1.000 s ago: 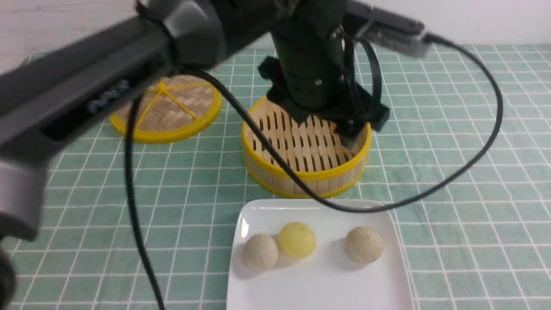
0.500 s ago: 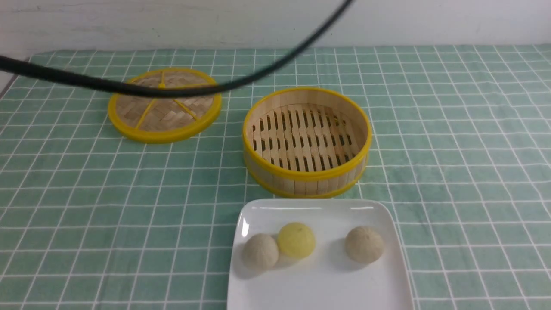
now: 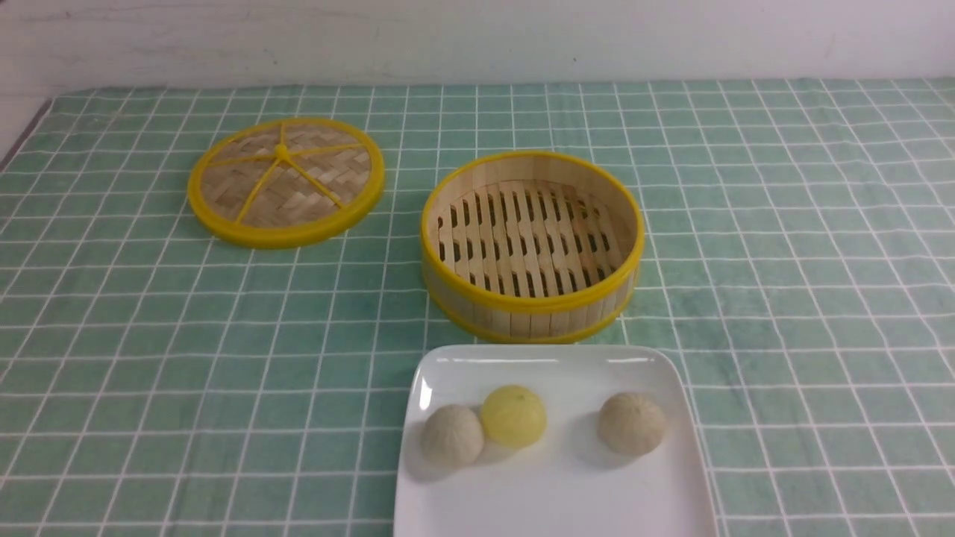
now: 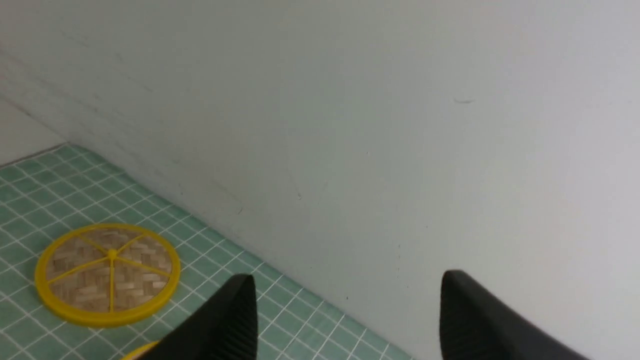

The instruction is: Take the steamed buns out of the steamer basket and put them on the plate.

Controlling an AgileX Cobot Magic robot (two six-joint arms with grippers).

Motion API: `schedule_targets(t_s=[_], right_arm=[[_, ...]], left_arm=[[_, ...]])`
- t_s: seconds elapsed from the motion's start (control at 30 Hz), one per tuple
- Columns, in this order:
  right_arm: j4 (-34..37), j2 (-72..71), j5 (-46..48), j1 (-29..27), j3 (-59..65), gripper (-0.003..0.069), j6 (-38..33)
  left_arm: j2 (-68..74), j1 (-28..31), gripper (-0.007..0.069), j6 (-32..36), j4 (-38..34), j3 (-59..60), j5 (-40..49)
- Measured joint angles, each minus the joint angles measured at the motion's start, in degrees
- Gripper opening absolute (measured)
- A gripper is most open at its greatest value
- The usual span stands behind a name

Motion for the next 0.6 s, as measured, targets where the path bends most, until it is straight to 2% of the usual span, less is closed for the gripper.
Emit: schedule_targets(t_s=[0.2, 0.43, 0.6], right_arm=[[-0.23, -6.07, 1.0, 0.0, 0.0, 0.0484, 0.0], [-0.34, -13.95, 9.93, 0.0, 0.61, 0.0484, 0.0], [-0.34, -20.28, 13.92, 0.0, 6.89, 0.0484, 0.0]], left_arm=[[-4.82, 0.0, 0.0462, 5.51, -0.83, -0.03, 0.05], [-9.79, 0.0, 0.0462, 8.77, -1.77, 0.58, 0.05], [-13.37, 0.0, 0.0459, 9.97, -2.22, 3.22, 0.05]])
